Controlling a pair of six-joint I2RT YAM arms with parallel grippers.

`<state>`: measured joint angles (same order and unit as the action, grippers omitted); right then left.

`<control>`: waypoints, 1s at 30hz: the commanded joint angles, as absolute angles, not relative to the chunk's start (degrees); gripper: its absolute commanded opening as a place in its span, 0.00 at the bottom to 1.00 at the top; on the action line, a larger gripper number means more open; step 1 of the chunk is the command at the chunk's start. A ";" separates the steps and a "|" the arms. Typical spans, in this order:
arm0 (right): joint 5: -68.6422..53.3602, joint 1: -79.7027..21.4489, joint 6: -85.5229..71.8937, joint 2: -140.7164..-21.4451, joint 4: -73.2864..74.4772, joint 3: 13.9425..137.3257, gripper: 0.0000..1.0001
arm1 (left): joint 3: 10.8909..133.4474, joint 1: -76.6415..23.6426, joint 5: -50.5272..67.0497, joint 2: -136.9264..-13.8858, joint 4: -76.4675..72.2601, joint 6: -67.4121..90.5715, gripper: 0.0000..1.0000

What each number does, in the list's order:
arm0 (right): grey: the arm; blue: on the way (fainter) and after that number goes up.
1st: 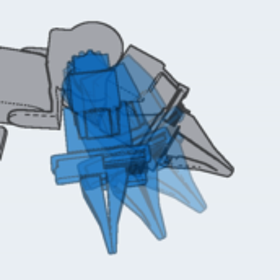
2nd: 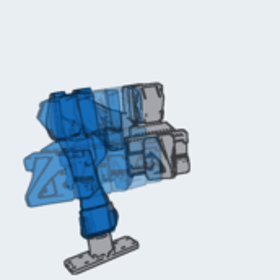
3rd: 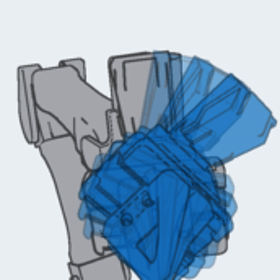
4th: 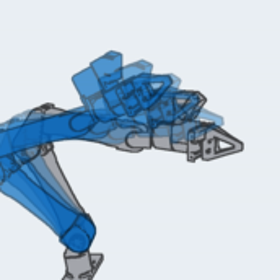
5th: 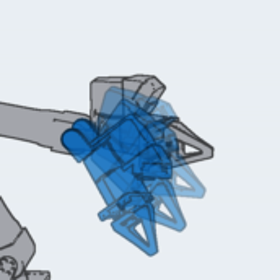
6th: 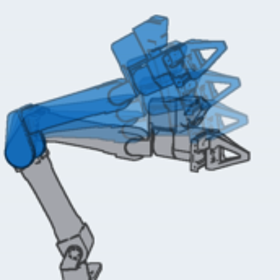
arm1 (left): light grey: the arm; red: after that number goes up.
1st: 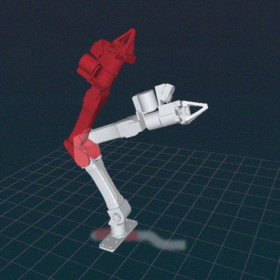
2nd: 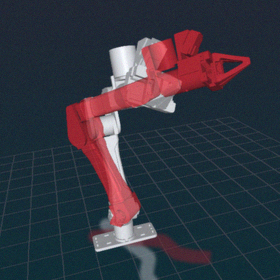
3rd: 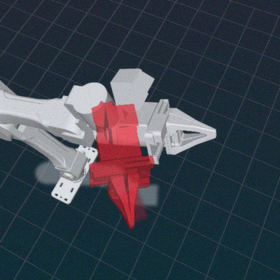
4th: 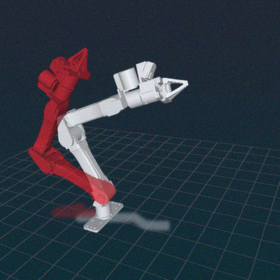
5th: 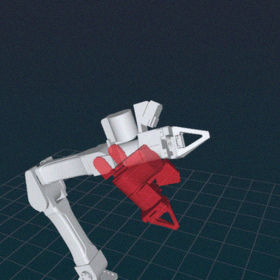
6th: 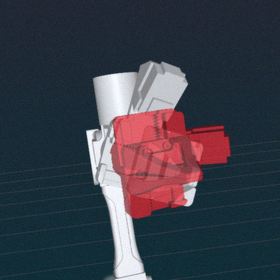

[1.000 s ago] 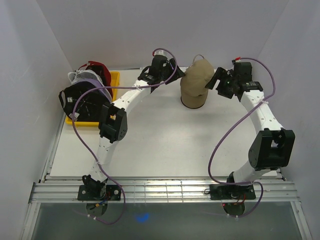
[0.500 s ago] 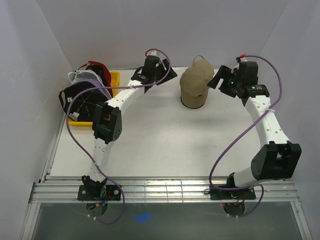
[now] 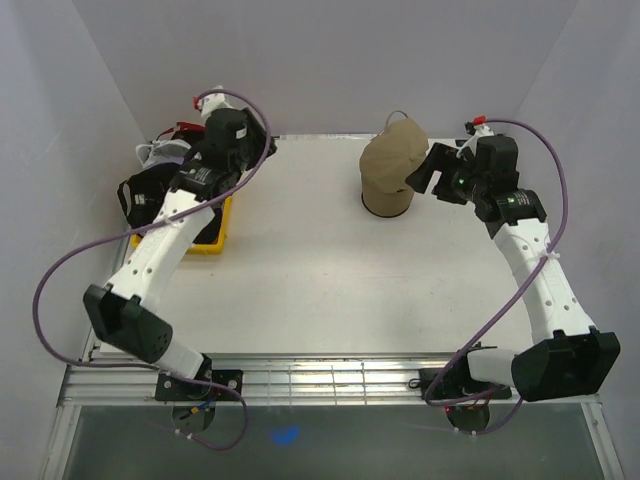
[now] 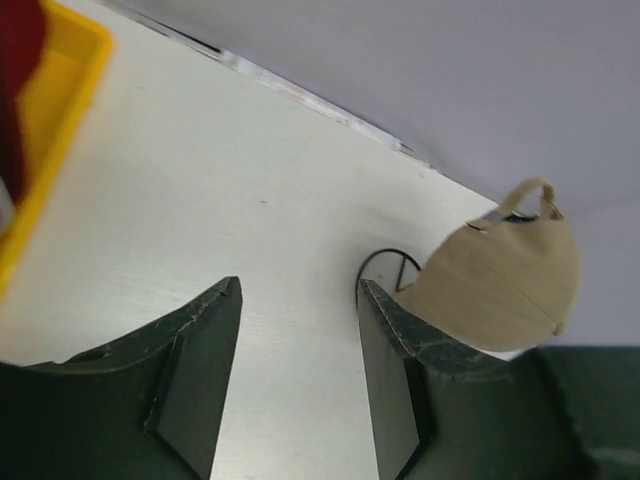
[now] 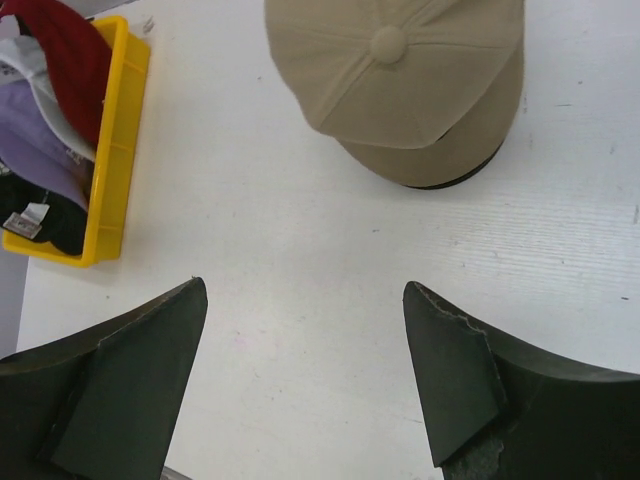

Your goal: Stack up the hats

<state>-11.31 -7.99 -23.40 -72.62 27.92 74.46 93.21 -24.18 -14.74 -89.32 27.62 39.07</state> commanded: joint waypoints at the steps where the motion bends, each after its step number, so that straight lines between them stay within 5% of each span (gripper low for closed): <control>1: -11.78 -10.45 -21.36 -69.70 28.30 73.31 0.85 | 89.22 -22.68 -30.04 -82.37 42.06 41.39 0.60; 7: -11.34 -14.59 -21.53 -68.99 28.21 72.95 0.85 | 83.06 -19.43 -40.16 -78.31 53.24 48.42 0.54; 19: -10.55 -16.17 -20.04 -68.03 29.18 70.58 0.85 | 83.40 -2.82 -34.01 -86.47 49.04 48.69 0.53; 30: -11.08 -16.17 -19.16 -69.78 30.67 73.12 0.85 | 92.63 -0.09 -29.54 -97.29 44.65 48.96 0.67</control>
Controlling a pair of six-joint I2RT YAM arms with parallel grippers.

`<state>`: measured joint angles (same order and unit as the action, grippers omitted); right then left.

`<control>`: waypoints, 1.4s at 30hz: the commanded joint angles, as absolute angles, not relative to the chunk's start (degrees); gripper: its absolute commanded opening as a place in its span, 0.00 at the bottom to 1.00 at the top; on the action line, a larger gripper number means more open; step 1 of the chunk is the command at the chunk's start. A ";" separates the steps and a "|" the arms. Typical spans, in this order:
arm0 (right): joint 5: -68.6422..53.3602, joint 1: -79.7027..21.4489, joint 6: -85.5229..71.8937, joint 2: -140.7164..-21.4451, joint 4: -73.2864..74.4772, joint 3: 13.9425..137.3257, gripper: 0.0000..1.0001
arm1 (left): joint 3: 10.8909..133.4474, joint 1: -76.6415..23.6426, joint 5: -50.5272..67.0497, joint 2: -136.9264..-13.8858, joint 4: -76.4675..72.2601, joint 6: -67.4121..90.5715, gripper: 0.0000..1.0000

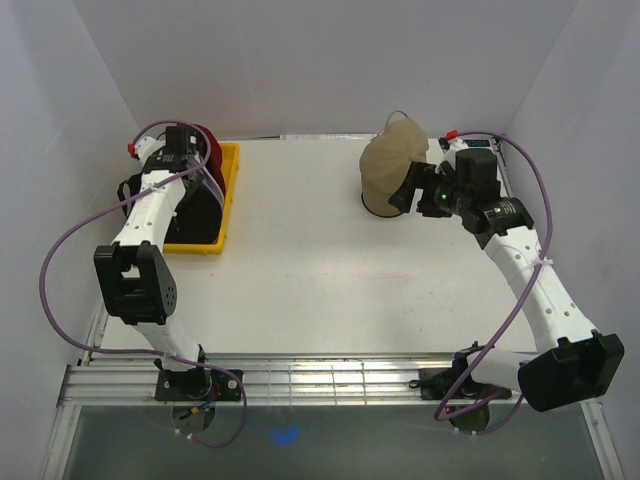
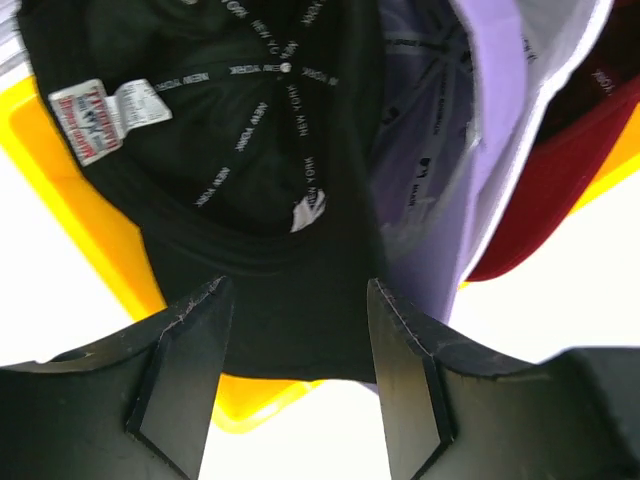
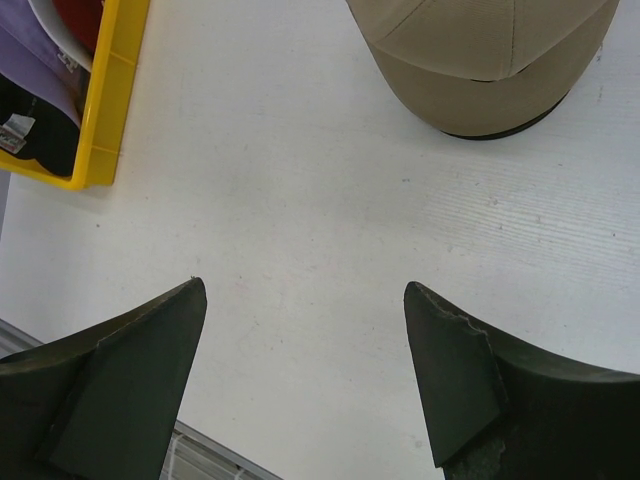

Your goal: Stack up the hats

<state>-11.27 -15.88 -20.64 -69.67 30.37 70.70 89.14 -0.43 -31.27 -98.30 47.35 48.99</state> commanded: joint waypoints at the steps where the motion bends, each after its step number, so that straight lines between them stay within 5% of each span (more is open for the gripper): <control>1: -10.99 -16.17 -19.16 -70.05 30.67 73.21 0.85 | 93.16 -0.09 -29.62 -98.34 44.74 49.13 0.67; 26: -10.99 -16.17 -18.10 -71.02 30.23 71.63 0.85 | 90.97 3.08 -24.96 -103.71 43.59 53.00 0.65; 33: -11.34 -16.17 -18.28 -70.84 30.06 71.28 0.86 | 90.26 3.08 -23.12 -104.15 43.86 53.44 0.55; 42: -11.25 -16.17 -18.72 -70.05 30.23 71.46 0.85 | 90.35 3.25 -21.53 -100.91 45.52 52.30 0.24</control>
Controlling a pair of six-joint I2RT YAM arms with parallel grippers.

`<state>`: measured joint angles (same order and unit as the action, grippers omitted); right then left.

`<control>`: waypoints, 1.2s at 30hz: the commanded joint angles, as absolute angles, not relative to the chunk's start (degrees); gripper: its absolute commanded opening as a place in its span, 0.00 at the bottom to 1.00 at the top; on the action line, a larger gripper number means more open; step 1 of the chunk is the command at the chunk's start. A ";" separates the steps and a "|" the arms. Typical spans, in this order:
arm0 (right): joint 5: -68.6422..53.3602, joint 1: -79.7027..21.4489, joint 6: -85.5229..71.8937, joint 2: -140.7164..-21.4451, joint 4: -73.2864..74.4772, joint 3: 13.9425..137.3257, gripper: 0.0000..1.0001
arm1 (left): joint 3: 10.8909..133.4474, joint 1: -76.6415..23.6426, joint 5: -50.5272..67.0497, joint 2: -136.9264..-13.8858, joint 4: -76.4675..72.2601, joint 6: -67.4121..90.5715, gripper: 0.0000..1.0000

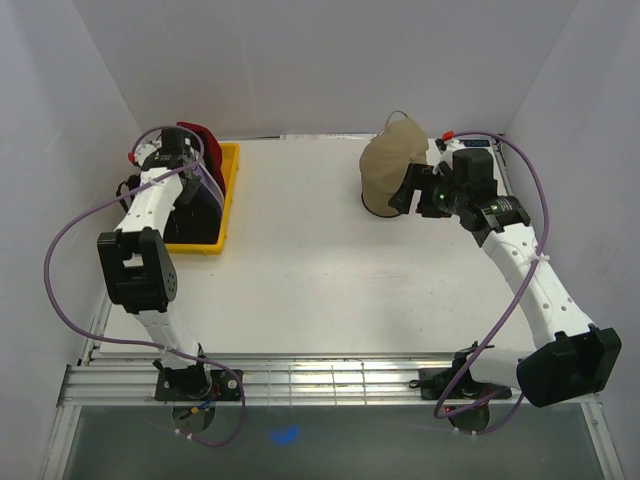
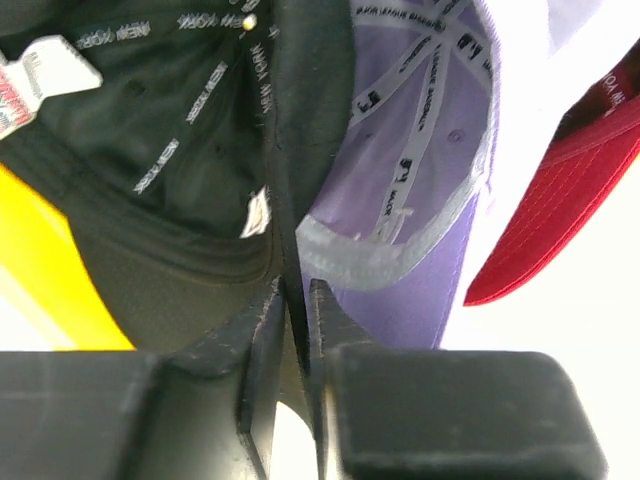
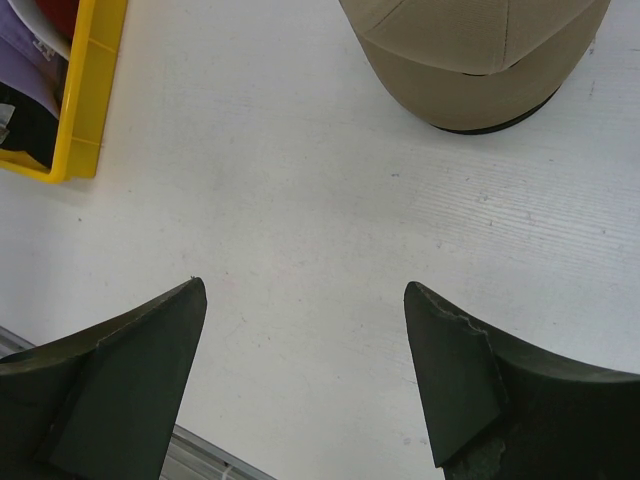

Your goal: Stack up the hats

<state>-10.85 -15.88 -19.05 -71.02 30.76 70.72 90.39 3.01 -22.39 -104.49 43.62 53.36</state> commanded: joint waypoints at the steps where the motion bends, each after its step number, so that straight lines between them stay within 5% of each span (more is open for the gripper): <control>1: -11.34 -16.17 -18.72 -70.05 30.23 71.46 0.85 | 90.53 3.25 -21.45 -100.64 45.96 52.12 0.19; 6: -12.04 -16.17 -19.25 -69.70 30.23 71.63 0.85 | 91.76 3.78 -21.36 -97.65 49.30 50.72 0.00; 25: -15.55 -16.17 -19.60 -71.19 31.64 77.60 0.85 | 91.93 4.75 -20.92 -79.55 55.11 46.76 0.00; 36: -25.04 -16.00 -23.02 -75.93 34.36 91.05 0.88 | 105.53 4.05 4.99 -75.50 48.26 49.04 0.00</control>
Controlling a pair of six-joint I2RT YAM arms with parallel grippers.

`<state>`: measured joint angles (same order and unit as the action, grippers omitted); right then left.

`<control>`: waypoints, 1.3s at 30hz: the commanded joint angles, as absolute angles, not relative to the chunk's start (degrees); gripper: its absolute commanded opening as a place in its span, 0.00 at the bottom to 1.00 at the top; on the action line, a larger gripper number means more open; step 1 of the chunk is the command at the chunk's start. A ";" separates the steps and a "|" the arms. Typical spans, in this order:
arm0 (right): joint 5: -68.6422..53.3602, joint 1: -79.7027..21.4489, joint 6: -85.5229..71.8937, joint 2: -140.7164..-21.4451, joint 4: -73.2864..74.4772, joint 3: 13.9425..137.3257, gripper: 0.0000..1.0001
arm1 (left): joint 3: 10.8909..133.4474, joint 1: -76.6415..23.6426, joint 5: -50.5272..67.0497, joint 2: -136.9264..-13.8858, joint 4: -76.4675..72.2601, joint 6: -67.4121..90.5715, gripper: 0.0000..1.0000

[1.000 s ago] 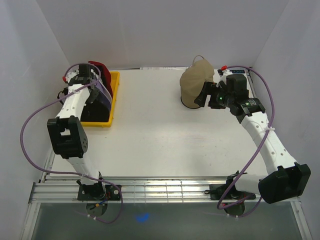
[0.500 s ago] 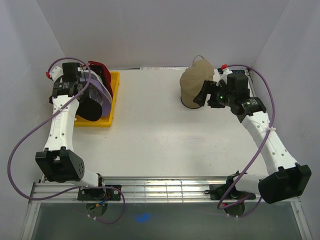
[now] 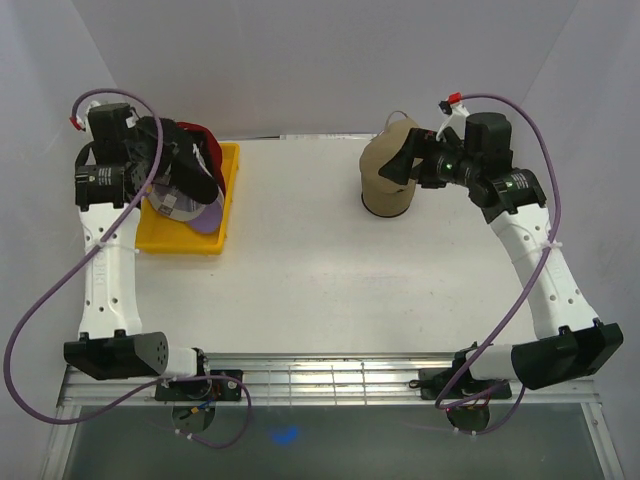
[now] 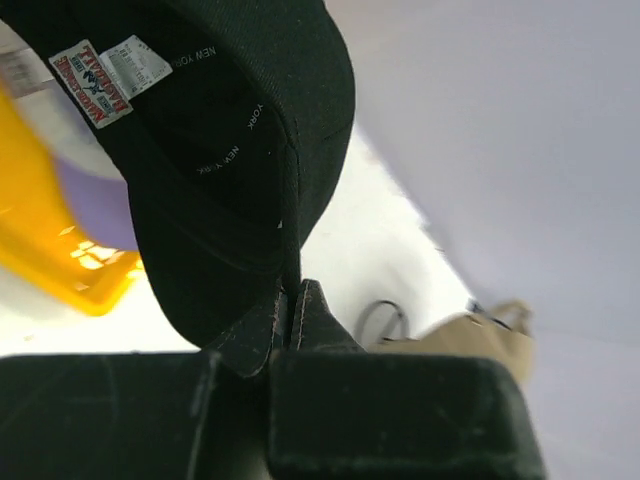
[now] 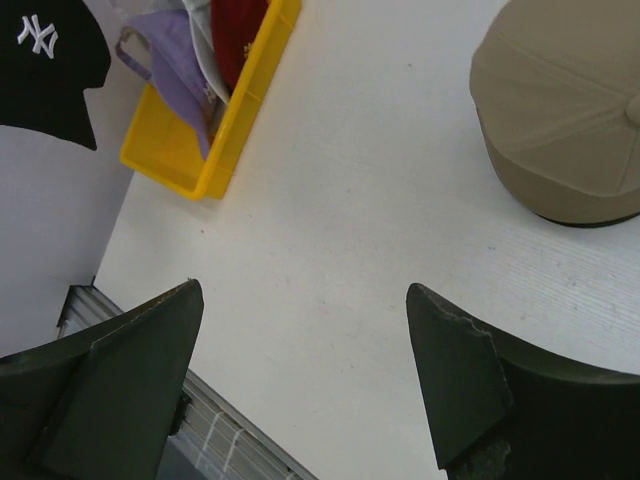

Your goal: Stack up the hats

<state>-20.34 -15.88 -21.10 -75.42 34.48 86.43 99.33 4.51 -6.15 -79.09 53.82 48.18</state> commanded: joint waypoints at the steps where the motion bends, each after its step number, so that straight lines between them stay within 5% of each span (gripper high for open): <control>1: -26.88 -15.47 -23.46 -76.72 34.28 91.84 0.88 | 106.77 3.35 6.84 -75.76 47.64 49.74 0.00; 10: -44.11 -7.66 -35.82 -79.80 26.12 93.26 0.88 | 96.98 -12.46 22.66 -74.88 14.98 54.74 0.00; 19: -56.95 -0.01 -65.09 -77.97 -10.41 76.07 0.89 | 91.06 -27.58 26.20 -83.48 -24.92 60.73 0.00; 24: -55.91 3.60 -91.09 -76.38 -43.35 61.80 0.92 | 90.96 -32.42 23.73 -89.11 -34.88 63.62 0.00; 39: -48.69 4.57 -101.69 -75.06 -54.57 55.20 0.96 | 87.54 -35.33 19.60 -97.73 -50.18 72.42 0.00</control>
<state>-50.48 4.19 -98.61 -76.36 -47.86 55.64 87.48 -34.83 20.82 -98.45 -43.62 69.91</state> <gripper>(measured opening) 0.956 0.031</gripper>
